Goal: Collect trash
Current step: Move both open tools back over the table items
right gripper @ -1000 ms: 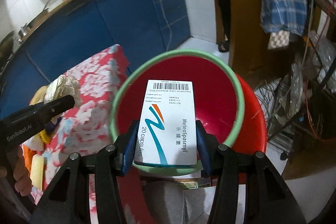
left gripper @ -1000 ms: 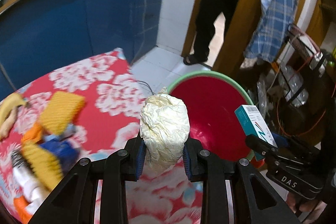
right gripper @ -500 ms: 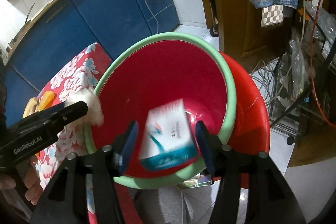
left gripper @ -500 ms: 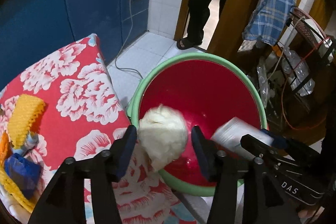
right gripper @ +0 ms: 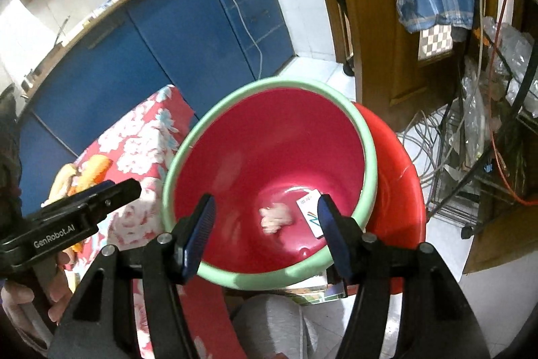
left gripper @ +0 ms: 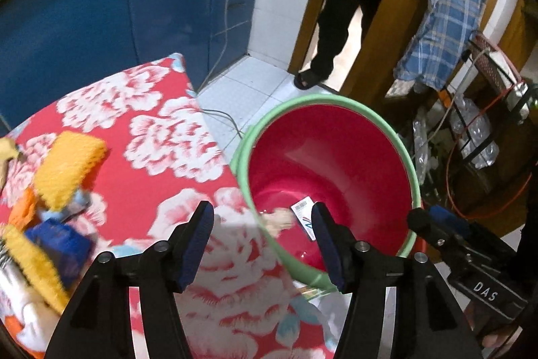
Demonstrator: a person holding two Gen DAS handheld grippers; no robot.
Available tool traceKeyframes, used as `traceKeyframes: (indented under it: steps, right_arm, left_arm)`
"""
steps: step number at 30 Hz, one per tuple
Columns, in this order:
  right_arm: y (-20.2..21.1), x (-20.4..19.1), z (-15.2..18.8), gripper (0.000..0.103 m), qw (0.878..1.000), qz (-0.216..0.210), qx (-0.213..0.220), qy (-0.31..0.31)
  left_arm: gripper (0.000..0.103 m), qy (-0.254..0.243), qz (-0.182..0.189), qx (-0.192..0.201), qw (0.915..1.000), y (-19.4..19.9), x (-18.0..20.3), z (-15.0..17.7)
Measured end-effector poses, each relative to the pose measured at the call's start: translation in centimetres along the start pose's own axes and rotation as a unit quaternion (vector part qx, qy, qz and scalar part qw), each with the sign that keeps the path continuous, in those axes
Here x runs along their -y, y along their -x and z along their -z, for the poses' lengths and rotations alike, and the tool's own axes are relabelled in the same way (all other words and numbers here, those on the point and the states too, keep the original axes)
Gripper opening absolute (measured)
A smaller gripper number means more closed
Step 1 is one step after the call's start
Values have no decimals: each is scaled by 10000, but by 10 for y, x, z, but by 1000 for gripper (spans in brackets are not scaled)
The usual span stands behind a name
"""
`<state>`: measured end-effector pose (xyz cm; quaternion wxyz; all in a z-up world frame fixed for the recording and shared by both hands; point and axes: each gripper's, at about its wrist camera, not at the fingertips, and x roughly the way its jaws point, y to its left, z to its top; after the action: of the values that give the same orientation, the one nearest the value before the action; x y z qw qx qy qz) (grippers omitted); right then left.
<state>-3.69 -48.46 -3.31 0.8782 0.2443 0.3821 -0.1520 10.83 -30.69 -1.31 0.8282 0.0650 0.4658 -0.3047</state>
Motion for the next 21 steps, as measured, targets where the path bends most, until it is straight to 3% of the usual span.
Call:
traceKeyframes:
  steps: [7, 21]
  right_arm:
    - [23, -32, 4, 66, 9992, -235, 177, 255]
    - [26, -133, 30, 67, 9890, -947, -66, 1136]
  left_arm:
    - [62, 201, -233, 303, 9991, 44, -26, 11]
    - [62, 841, -690, 563, 9925, 112, -106, 47]
